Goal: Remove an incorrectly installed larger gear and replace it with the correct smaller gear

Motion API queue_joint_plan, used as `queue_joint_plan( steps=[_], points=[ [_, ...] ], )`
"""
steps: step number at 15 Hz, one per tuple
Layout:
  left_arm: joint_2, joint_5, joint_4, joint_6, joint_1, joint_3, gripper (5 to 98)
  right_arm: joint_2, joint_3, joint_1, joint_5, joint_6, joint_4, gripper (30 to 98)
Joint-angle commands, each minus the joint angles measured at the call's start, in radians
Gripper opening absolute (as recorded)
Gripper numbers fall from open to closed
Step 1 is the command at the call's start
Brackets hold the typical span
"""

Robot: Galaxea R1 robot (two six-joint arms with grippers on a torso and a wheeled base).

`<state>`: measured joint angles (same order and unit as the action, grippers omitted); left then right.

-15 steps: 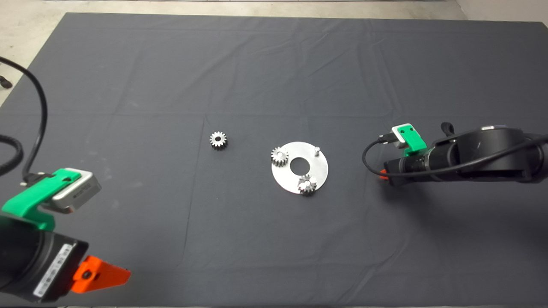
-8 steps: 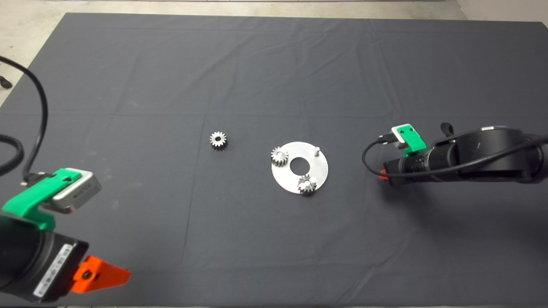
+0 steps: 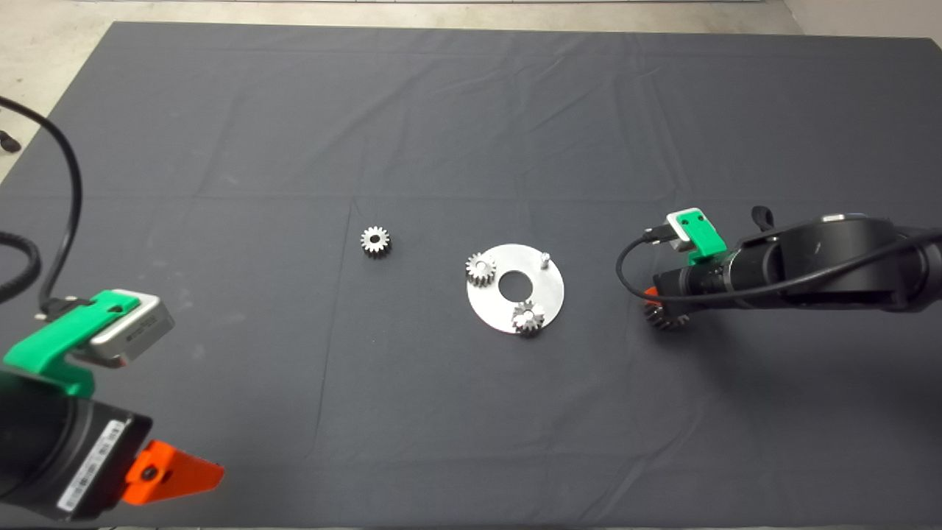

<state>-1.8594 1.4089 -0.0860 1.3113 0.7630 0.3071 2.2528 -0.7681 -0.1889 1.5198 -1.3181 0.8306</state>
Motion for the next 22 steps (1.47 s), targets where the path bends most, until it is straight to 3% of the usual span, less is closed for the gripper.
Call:
queue_joint_plan(
  steps=[1,2,5,6,8,9,10,11,13,14,16,17,19,20,22],
  points=[
    [-0.001,0.005,-0.014,0.002,0.012,-0.007,98.4,-0.014,0.091,-0.114,0.010,-0.004,0.004,57.4],
    [0.001,0.007,-0.012,-0.004,0.012,-0.002,98.4,-0.027,0.140,-0.204,0.021,-0.007,-0.054,59.6],
    [-0.022,0.001,0.013,-0.026,0.010,0.013,98.4,-0.114,0.217,-0.404,0.020,-0.004,-0.306,63.8],
    [-0.023,0.000,0.074,-0.047,0.003,0.031,98.4,-0.164,0.253,-0.474,0.013,-0.004,-0.405,67.2],
    [-0.030,-0.010,0.183,-0.059,-0.061,0.068,98.4,-0.196,0.309,-0.556,0.003,0.003,-0.570,67.4],
    [-0.043,-0.038,0.222,-0.060,-0.088,0.070,98.4,-0.197,0.347,-0.619,0.013,0.007,-0.638,68.8],
    [-0.061,-0.092,0.287,-0.058,-0.133,0.070,98.4,-0.201,0.357,-0.689,0.021,0.009,-0.741,70.4],
    [-0.077,-0.123,0.341,-0.053,-0.172,0.077,98.4,-0.206,0.366,-0.732,0.031,0.016,-0.815,72.5],
    [-0.125,-0.157,0.411,-0.050,-0.228,0.165,98.4,-0.209,0.380,-0.851,0.030,0.013,-0.909,76.9],
    [-0.160,-0.165,0.428,-0.050,-0.248,0.208,98.4,-0.222,0.380,-0.857,0.028,0.014,-0.915,77.4],
    [-0.206,-0.166,0.463,-0.035,-0.252,0.233,98.4,-0.268,0.382,-0.857,0.023,0.014,-0.918,77.3],
    [-0.206,-0.166,0.504,0.001,-0.252,0.231,98.4,-0.268,0.382,-0.859,0.025,0.014,-0.918,77.3],
    [-0.223,-0.155,0.660,0.140,-0.271,0.197,98.4,-0.262,0.382,-0.858,0.025,0.016,-0.918,77.3],
    [-0.220,-0.141,0.736,0.174,-0.307,0.165,98.4,-0.261,0.382,-0.859,0.025,0.016,-0.918,77.3],
    [-0.225,-0.132,0.794,0.212,-0.334,0.125,98.4,-0.261,0.385,-0.861,0.023,0.018,-0.918,77.3]
  ],
)
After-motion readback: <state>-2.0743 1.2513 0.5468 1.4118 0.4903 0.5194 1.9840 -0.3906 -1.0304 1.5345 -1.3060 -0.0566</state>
